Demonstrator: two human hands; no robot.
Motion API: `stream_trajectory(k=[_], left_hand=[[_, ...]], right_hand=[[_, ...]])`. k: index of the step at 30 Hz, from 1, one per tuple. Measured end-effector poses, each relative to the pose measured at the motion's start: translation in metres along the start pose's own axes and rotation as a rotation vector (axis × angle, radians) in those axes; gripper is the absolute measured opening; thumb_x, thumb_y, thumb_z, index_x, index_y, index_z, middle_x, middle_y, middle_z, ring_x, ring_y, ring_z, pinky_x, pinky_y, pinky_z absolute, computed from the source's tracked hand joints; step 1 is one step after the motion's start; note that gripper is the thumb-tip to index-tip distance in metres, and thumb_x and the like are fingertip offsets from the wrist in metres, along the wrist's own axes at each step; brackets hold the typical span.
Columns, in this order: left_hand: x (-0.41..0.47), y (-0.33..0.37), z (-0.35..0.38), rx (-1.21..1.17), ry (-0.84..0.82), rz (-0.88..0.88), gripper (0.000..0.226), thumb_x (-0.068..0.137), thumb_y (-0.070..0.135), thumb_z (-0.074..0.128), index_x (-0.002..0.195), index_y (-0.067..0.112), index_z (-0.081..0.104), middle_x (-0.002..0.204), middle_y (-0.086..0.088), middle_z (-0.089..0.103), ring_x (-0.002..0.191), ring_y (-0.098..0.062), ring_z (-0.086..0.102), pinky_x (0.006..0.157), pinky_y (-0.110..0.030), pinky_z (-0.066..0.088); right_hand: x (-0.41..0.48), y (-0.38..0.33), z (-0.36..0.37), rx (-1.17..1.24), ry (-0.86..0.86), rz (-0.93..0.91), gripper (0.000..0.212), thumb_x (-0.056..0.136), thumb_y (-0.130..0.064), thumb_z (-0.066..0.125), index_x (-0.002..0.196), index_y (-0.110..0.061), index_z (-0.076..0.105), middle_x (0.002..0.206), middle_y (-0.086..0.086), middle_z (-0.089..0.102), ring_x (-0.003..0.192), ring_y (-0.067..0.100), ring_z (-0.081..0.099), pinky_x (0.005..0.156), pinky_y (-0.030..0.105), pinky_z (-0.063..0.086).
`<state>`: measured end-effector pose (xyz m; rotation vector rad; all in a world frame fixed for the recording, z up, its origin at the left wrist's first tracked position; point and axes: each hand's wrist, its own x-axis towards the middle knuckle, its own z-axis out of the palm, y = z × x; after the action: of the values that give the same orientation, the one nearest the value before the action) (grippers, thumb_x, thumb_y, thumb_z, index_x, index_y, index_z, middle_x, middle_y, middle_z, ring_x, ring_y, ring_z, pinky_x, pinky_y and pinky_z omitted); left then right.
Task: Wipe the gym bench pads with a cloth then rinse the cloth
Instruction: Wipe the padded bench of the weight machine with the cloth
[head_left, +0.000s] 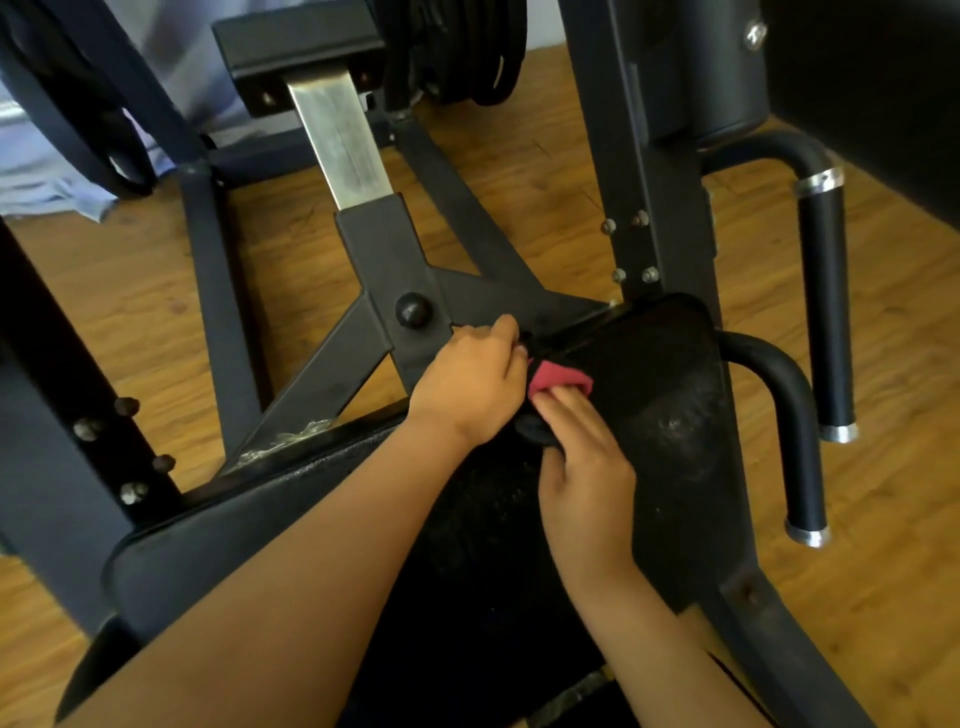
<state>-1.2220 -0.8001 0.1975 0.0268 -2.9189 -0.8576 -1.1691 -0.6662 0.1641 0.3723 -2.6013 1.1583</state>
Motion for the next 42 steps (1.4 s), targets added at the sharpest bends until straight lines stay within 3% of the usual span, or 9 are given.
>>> stream_trajectory(k=[3,6,11,14,16,19,21,32,42], left_hand=[[-0.004,-0.004,-0.004,-0.099,0.011,0.018,0.016,0.101,0.025,0.043,0.103,0.013,0.053,0.091,-0.006,0.062,0.091,-0.025,0.056,0.078,-0.042,0.045],[-0.015,-0.008,-0.014,-0.293,-0.031,0.085,0.035,0.096,0.012,0.052,0.130,0.018,0.051,0.123,-0.001,0.060,0.117,-0.014,0.053,0.098,-0.025,0.042],[-0.045,-0.020,-0.032,-0.304,-0.187,0.153,0.077,0.079,-0.009,0.057,0.147,0.019,0.036,0.146,-0.001,0.044,0.138,-0.010,0.037,0.113,-0.023,0.031],[-0.061,-0.016,-0.045,-0.311,-0.230,0.119,0.078,0.081,-0.009,0.058,0.149,0.021,0.034,0.148,0.000,0.043,0.138,-0.009,0.035,0.112,-0.019,0.030],[-0.068,-0.013,-0.057,-0.358,-0.246,0.084,0.073,0.081,-0.008,0.060,0.145,0.021,0.041,0.142,0.001,0.050,0.134,-0.008,0.042,0.110,-0.021,0.034],[-0.077,-0.004,-0.083,-0.535,-0.308,0.000,0.034,0.083,-0.007,0.065,0.110,0.013,0.066,0.104,0.003,0.068,0.100,-0.006,0.064,0.089,-0.023,0.050],[-0.083,-0.001,-0.099,-0.681,-0.358,-0.150,0.018,0.083,-0.010,0.066,0.096,0.003,0.066,0.089,0.001,0.068,0.085,-0.003,0.066,0.079,-0.018,0.051],[-0.128,-0.007,-0.166,-0.708,-0.348,-0.404,0.010,0.090,-0.007,0.058,0.085,-0.001,0.053,0.080,0.002,0.066,0.077,-0.001,0.065,0.075,-0.016,0.049],[-0.198,-0.043,-0.186,-0.863,-0.312,-0.606,0.014,0.094,-0.006,0.052,0.085,0.004,0.049,0.082,-0.013,0.066,0.061,-0.011,0.066,0.062,-0.024,0.055]], right_hand=[[0.014,0.000,-0.006,0.043,0.027,0.022,0.050,0.082,0.011,0.060,0.128,-0.007,0.059,0.131,0.006,0.059,0.126,0.014,0.049,0.107,0.028,0.038],[0.023,-0.008,0.000,0.033,0.067,0.024,0.051,0.080,0.014,0.059,0.126,-0.006,0.061,0.131,0.008,0.059,0.126,0.019,0.051,0.106,0.032,0.041],[-0.016,-0.030,0.003,0.086,-0.108,0.082,0.050,0.079,0.015,0.058,0.121,-0.011,0.065,0.124,0.000,0.062,0.120,0.005,0.051,0.104,0.006,0.031],[-0.018,-0.039,-0.015,0.137,-0.285,0.152,0.050,0.082,0.012,0.057,0.123,-0.016,0.064,0.128,-0.006,0.060,0.122,0.004,0.051,0.103,0.008,0.034],[-0.014,-0.052,-0.028,0.186,-0.362,0.194,0.050,0.083,0.013,0.054,0.122,-0.017,0.065,0.126,-0.012,0.057,0.121,-0.001,0.049,0.102,0.008,0.034],[-0.012,-0.077,-0.047,0.252,-0.421,0.247,0.048,0.085,0.011,0.053,0.121,-0.018,0.065,0.121,-0.018,0.053,0.117,-0.009,0.046,0.100,0.004,0.033],[-0.012,-0.093,-0.055,0.298,-0.465,0.274,0.044,0.087,0.008,0.055,0.121,-0.018,0.064,0.118,-0.024,0.052,0.113,-0.017,0.045,0.098,0.003,0.033],[-0.028,-0.174,-0.065,0.439,-0.559,0.399,0.042,0.092,0.001,0.053,0.118,-0.032,0.055,0.114,-0.022,0.053,0.110,-0.011,0.050,0.092,0.006,0.040],[-0.092,-0.228,-0.036,0.357,-0.475,0.356,0.037,0.091,0.003,0.053,0.123,-0.014,0.060,0.099,-0.021,0.054,0.088,-0.008,0.057,0.081,0.012,0.046]])
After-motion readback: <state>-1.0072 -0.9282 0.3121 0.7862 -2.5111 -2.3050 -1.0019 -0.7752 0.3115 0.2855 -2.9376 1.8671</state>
